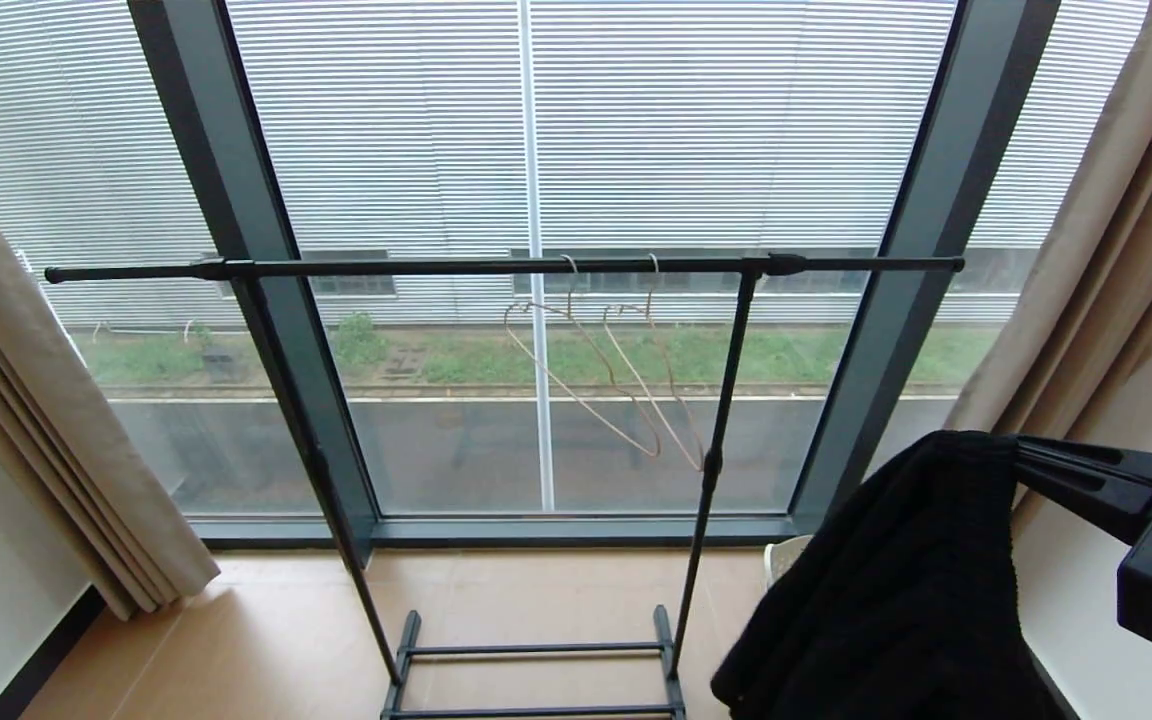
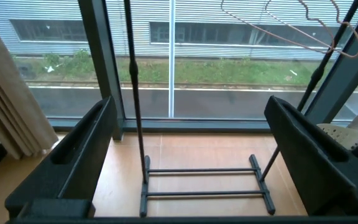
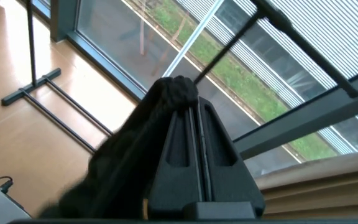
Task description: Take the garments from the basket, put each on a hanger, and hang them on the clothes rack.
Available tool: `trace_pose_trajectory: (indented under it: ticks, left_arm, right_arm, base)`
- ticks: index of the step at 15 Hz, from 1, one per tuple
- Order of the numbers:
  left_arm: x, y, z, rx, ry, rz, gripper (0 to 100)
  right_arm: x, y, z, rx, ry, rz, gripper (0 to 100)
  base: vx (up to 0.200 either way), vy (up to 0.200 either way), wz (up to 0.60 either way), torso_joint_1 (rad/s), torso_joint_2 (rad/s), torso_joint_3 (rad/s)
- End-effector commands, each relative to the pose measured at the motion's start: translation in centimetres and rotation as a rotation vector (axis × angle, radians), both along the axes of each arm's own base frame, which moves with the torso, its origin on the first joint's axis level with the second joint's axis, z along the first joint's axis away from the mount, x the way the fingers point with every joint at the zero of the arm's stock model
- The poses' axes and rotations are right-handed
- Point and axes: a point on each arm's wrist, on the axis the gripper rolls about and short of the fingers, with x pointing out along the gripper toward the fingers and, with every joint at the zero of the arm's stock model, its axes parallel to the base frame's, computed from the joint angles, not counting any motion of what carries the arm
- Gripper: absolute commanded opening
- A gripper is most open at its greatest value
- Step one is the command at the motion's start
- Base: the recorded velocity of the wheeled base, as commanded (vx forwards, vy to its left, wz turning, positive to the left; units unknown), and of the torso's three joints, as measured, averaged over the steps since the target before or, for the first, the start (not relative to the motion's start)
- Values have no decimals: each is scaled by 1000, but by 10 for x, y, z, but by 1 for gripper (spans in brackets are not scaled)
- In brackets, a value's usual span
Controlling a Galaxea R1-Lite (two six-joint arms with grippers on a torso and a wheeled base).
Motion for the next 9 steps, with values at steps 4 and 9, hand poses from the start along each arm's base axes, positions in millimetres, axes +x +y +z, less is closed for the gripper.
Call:
trace_pose_trajectory:
  ticks: [4,9]
  left_arm:
    - [0,0,0,-2,1,2,100]
    - [0,0,0,-1,1,2,100]
  right_arm:
    - [1,1,-1,-4,5,1,0]
    - [1,1,-2,-6,9,1,0]
  base:
    - [-150,50,0,12,4,0]
    - [0,0,0,0,0,0]
